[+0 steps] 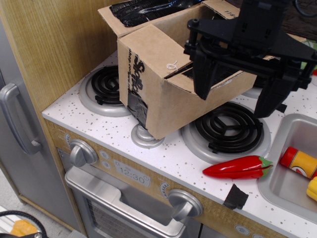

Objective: Close small4fbox flaps

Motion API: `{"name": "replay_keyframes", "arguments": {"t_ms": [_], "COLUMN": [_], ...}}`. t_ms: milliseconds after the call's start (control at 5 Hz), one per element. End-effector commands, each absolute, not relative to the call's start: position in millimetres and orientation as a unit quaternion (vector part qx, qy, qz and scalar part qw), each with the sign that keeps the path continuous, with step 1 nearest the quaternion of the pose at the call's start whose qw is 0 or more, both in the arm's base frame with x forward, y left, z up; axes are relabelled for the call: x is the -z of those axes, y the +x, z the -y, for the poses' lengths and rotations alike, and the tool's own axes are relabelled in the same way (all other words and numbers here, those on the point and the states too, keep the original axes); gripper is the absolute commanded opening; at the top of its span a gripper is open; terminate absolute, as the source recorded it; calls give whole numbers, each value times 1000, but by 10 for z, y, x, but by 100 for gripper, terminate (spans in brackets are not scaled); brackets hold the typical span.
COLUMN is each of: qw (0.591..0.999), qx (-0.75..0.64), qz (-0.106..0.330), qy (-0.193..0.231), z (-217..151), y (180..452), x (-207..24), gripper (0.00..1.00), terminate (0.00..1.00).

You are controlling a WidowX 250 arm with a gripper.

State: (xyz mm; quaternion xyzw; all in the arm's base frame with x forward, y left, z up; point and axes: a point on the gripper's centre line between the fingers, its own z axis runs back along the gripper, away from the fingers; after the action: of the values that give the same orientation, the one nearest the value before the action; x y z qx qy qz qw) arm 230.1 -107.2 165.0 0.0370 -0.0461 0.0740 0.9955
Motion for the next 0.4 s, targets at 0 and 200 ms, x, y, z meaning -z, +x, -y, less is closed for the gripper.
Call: {"name": "replay_keyframes", "arguments": {"t_ms": [0, 200], "qw": [996, 994], "qx": [-74, -82], "qz": [46, 67], "qy": [37, 28], "z": [1072, 1155], "y": [2301, 2327], "x": [-1650, -1538], "gripper": [100, 100], "terminate": [0, 0]}}
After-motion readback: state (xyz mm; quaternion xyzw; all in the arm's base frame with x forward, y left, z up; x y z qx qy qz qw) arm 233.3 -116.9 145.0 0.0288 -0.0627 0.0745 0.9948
